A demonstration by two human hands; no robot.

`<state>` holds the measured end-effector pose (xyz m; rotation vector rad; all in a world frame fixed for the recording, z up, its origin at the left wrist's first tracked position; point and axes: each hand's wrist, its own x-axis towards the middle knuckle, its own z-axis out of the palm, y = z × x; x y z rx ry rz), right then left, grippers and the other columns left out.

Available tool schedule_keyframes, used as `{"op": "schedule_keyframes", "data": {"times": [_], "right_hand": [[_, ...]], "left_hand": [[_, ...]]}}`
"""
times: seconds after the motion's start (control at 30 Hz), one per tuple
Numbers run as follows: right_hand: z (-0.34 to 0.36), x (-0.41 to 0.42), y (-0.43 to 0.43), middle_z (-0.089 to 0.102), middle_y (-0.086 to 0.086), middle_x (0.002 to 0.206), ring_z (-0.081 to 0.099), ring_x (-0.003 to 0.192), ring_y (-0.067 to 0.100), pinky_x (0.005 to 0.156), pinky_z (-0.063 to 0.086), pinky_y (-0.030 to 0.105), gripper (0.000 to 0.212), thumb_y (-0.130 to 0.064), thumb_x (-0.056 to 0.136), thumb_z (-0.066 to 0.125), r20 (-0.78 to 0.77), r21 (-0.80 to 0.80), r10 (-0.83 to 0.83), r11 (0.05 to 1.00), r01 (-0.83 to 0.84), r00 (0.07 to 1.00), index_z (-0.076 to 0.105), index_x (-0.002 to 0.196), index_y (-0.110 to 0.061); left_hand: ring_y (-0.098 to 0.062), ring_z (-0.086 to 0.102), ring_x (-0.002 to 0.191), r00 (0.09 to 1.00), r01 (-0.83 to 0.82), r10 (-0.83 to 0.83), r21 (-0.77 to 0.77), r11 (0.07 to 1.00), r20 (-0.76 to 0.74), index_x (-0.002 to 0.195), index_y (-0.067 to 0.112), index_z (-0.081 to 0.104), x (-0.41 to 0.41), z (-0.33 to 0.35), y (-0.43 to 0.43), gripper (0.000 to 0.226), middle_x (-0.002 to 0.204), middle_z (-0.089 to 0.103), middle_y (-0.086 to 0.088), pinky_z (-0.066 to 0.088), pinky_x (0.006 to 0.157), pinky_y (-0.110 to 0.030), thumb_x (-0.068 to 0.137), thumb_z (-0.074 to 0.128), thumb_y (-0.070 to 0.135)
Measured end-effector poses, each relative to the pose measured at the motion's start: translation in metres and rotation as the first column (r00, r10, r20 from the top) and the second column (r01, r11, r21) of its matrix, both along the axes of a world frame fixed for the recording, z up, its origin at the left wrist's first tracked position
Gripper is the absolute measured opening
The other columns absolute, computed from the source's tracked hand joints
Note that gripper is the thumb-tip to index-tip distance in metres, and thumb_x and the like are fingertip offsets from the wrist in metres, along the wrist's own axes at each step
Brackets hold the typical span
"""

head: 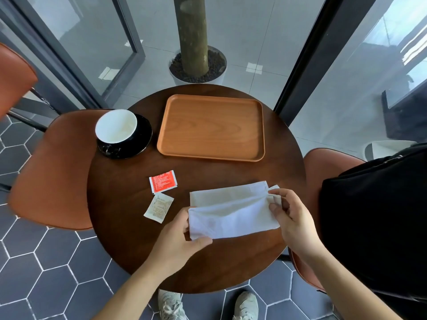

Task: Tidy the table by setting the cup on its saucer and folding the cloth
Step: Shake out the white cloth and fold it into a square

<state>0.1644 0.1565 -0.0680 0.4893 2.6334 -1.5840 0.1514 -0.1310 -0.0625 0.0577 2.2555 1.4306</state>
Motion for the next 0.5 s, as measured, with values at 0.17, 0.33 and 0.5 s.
{"op": "schedule_keyframes", "data": {"times": [0.17,0.33,0.5], "right_hand": [[-0.006,-0.023,0.000,0.068,-0.004,0.092,0.062,0.083,0.012,0.064,0.049,0.024,0.028,-0.019,0.099,0.055,0.071,0.034,-0.047,0.998,0.045,0.996,0.057,0.110,-0.044],[-0.004,-0.042,-0.009,0.067,-0.005,0.099,0.063,0.089,0.020,0.070,0.043,0.029,0.030,-0.021,0.103,0.048,0.092,0.252,0.015,0.967,-0.037,0.996,0.052,0.133,-0.021],[-0.003,-0.047,-0.016,0.068,0.004,0.120,0.067,0.099,0.029,0.076,0.049,0.033,0.033,-0.017,0.101,0.052,0.041,0.420,0.036,0.906,-0.050,0.999,0.054,0.134,-0.015]], "left_hand": [[-0.001,0.070,0.089,0.982,-0.179,0.173,-0.084,0.980,-0.074,0.108,0.036,0.059,-0.015,-0.009,0.008,0.032,0.097,0.074,0.021,0.056,0.070,-0.014,0.086,0.076,0.022],[0.004,0.065,0.082,0.961,-0.239,0.204,-0.189,0.952,-0.187,0.127,0.027,0.057,-0.017,-0.009,0.018,0.044,0.083,0.070,0.016,0.051,0.063,-0.009,0.087,0.074,0.026],[0.002,0.063,0.077,0.946,-0.296,0.248,-0.245,0.923,-0.209,0.136,0.022,0.054,-0.016,-0.010,0.023,0.054,0.073,0.064,0.013,0.049,0.058,-0.010,0.087,0.075,0.025]]}}
